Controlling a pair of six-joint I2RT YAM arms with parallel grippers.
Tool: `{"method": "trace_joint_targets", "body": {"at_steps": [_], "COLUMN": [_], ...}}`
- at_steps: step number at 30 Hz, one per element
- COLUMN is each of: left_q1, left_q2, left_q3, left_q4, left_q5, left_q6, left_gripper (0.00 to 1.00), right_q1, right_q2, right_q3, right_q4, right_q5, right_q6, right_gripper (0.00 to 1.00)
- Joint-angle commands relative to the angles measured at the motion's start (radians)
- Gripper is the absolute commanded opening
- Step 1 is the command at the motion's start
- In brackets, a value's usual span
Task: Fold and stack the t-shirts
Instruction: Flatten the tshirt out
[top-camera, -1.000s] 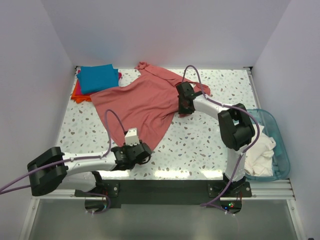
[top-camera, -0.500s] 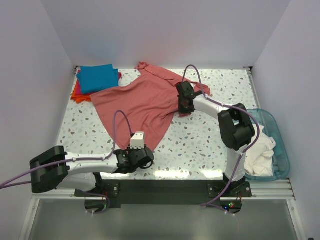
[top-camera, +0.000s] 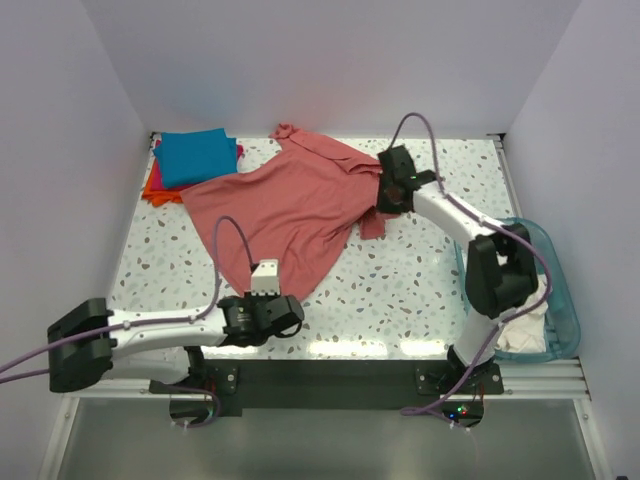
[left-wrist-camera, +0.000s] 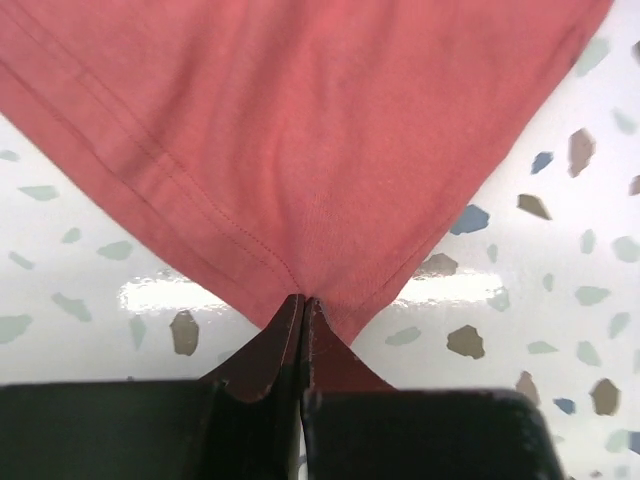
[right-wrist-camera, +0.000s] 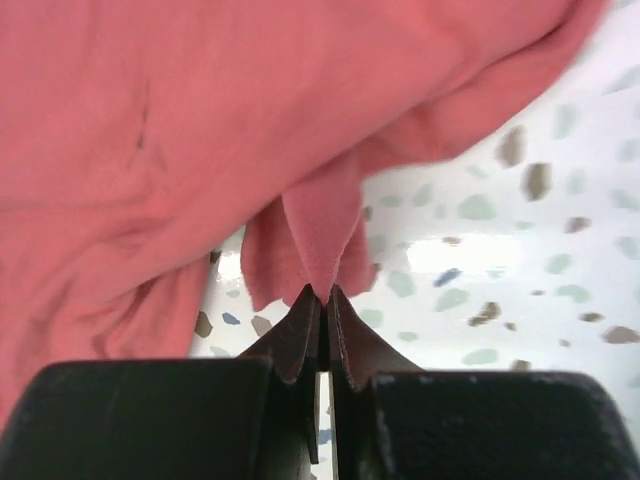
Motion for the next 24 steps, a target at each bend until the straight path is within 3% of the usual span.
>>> {"method": "trace_joint_targets", "body": {"at_steps": [1,8,15,18,21,24], "left_q1": [0.028,0.106,0.108,0.108,0.108,0.106], "left_q2": [-0.152,-0.480,-0.594,-0.626,-0.643,-0.632], "left_q3": [0.058,0.198,0.535,0.629,0.682,0.735], "left_q4": [-0.156,-0.343,-0.528,-0.490,-0.327,-0.160], "left_q5": [-0.115,-0.241,-0.411,-0.469,-0.482,-0.511], "left_q6": [-0.071,-0.068,-0.005,0.149,0.313,0.504], "left_gripper": [0.00,0.00,0.00,0.00,0.00,0.00], "right_q1": [-0.095,-0.201,-0.224,-0.224,-0.224,-0.224], "right_q2": [-0.237,-0.471,-0.678,-0.731,-0.759,-0.758], "right_q3": [-0.014,0.012,0.156,0.297,0.405,0.637], "right_q4": [-0.038,-0.163,-0.281,-0.341,-0.392,-0.426], "right_q5": [0.023,0.049,0.104,0.129,0.154,0.155], "right_q6": [0.018,-0.002,0.001,0.001,-0.004,-0.027], "right_gripper": [0.00,0.00,0.00,0.00,0.00,0.00]}}
